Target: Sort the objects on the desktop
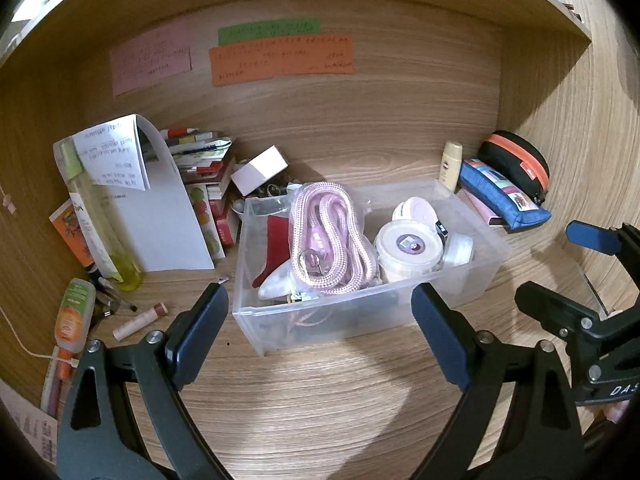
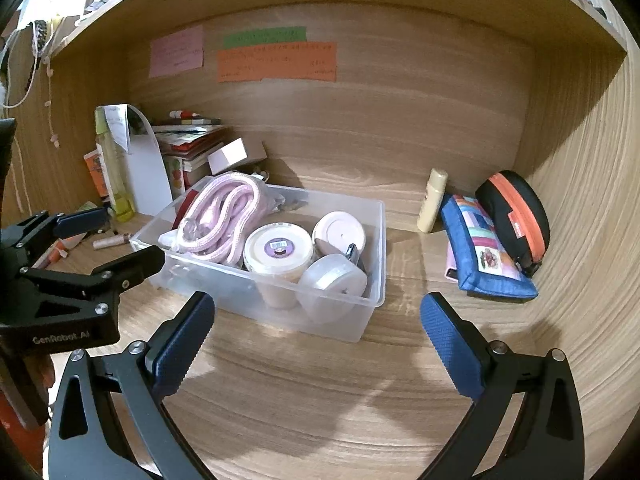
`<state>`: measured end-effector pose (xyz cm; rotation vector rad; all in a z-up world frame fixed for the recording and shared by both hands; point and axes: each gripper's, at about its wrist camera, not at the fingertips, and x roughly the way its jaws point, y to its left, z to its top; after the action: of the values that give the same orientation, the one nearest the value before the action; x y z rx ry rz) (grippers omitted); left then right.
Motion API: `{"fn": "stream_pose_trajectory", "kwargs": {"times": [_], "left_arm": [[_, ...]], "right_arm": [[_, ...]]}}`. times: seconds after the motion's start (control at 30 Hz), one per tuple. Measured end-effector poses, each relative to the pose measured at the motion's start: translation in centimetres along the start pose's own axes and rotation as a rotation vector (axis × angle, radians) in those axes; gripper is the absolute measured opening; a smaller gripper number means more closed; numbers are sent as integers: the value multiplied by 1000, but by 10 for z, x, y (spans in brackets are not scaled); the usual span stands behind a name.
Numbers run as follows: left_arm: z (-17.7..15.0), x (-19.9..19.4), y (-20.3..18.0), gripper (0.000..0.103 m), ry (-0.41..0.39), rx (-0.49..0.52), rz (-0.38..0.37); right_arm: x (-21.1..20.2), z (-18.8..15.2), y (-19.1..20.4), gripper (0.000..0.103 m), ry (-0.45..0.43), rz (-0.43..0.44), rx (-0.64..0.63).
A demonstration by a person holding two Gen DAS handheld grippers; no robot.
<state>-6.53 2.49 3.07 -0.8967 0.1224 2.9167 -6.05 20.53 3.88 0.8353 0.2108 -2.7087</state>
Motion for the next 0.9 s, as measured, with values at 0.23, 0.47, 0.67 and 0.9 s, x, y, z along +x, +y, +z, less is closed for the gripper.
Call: {"fn": "stream_pose_trajectory", "kwargs": {"times": [0.23, 0.47, 0.67, 0.9], "left_arm": [[0, 0, 0, 94, 5, -2, -10], [-1, -1, -2, 99, 1, 1, -9], [-1, 1, -5, 101, 9, 0, -20], [0, 3, -2, 102, 17, -20, -38]], "right_arm": [[-1, -3, 2, 103, 2, -5, -2], [-1, -1, -2, 103, 4, 9, 13], [-6, 2, -3, 103, -10, 16, 24], [-9, 3, -2, 103, -14, 15, 26]]}}
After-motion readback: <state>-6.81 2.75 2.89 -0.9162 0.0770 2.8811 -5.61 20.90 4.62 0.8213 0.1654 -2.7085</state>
